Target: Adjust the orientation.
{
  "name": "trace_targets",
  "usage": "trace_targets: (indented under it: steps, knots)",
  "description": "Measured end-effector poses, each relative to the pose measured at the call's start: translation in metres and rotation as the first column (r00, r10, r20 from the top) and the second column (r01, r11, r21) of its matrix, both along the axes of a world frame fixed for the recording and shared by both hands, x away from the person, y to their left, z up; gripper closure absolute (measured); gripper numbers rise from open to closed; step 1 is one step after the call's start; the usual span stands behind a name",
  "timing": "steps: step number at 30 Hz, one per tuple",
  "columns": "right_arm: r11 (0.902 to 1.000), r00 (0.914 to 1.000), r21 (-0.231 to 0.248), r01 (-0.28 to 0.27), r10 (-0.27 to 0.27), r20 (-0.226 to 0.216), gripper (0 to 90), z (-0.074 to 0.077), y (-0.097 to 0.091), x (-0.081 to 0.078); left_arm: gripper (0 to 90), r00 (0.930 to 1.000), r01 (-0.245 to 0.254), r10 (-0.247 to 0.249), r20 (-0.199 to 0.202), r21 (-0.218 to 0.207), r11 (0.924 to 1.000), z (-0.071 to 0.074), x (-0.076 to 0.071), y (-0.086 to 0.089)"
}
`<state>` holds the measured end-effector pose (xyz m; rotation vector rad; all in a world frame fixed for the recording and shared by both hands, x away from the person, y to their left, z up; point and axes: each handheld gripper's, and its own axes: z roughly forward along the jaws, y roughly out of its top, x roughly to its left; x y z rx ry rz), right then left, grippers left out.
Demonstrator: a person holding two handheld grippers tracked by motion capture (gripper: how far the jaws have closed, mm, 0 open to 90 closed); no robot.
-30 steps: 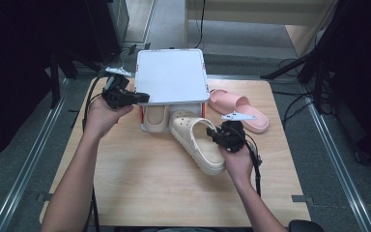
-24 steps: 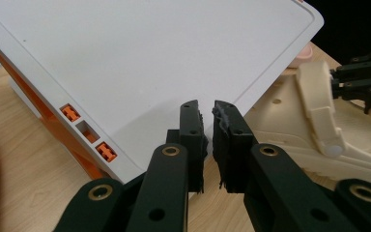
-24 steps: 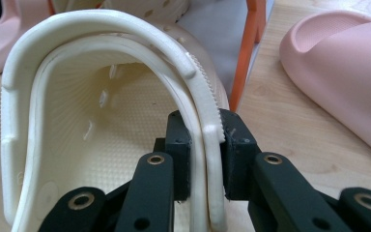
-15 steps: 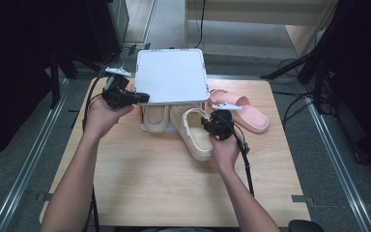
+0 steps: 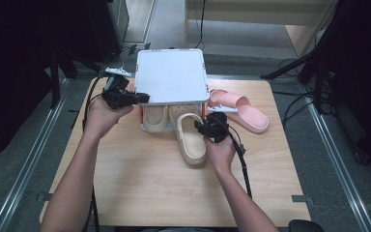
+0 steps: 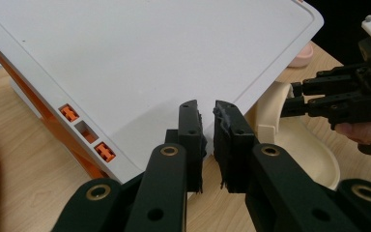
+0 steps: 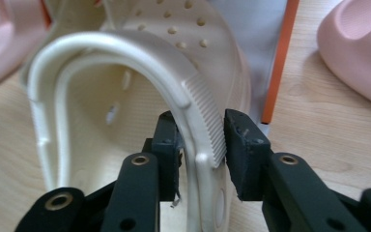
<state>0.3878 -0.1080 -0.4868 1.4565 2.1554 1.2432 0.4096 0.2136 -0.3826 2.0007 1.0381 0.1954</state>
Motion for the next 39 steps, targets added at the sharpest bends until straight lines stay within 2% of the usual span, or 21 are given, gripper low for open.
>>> trace_targets:
  steps: [11, 15, 20, 21, 25, 29, 32, 36, 39]
  knots:
    - [0.9983, 0.9976, -0.013, -0.056, 0.057, 0.04, 64.6, 0.018, -0.017, -0.024, 81.4, 1.0, -0.002, 0.002, -0.001, 0.0, 1.0, 0.0, 0.0, 0.0]
    - [0.9943, 0.9929, -0.015, -0.106, 0.106, 0.053, 69.1, 0.02, -0.027, -0.04, 81.4, 1.0, -0.002, 0.002, 0.0, 0.001, 1.0, 0.0, 0.0, 0.0]
    - [0.9879, 0.9864, -0.014, -0.155, 0.155, 0.055, 78.3, 0.016, -0.032, -0.054, 81.4, 1.0, -0.002, 0.002, 0.0, 0.002, 1.0, 0.0, 0.0, 0.0]
    - [0.9846, 0.9836, -0.003, -0.175, 0.175, 0.044, 84.3, 0.012, -0.034, -0.062, 81.4, 1.0, -0.003, 0.003, 0.0, 0.001, 1.0, 0.0, 0.0, 0.0]
    - [0.9803, 0.98, 0.008, -0.197, 0.197, 0.03, 90.0, 0.007, -0.036, -0.072, 81.4, 1.0, -0.002, 0.001, 0.004, 0.005, 1.0, 0.0, -0.001, 0.0]
    - [0.9768, 0.9766, 0.013, -0.214, 0.213, 0.026, 90.0, 0.001, -0.036, -0.087, 81.3, 1.0, -0.005, 0.005, 0.003, 0.005, 1.0, 0.0, -0.001, 0.0]
    - [0.9732, 0.9732, -0.019, -0.229, 0.23, 0.013, 90.0, -0.007, -0.035, -0.1, 81.3, 1.0, -0.003, 0.003, 0.004, 0.003, 1.0, 0.0, -0.001, 0.0]
    - [0.9698, 0.9698, -0.007, -0.244, 0.244, -0.008, 90.0, -0.014, -0.036, -0.11, 81.3, 1.0, -0.007, 0.007, 0.003, -0.001, 1.0, 0.0, -0.001, 0.0]
    - [0.9679, 0.9679, -0.02, -0.251, 0.25, -0.026, 90.0, -0.021, -0.035, -0.114, 80.7, 1.0, -0.009, 0.009, 0.003, -0.003, 1.0, -0.001, -0.001, 0.0]
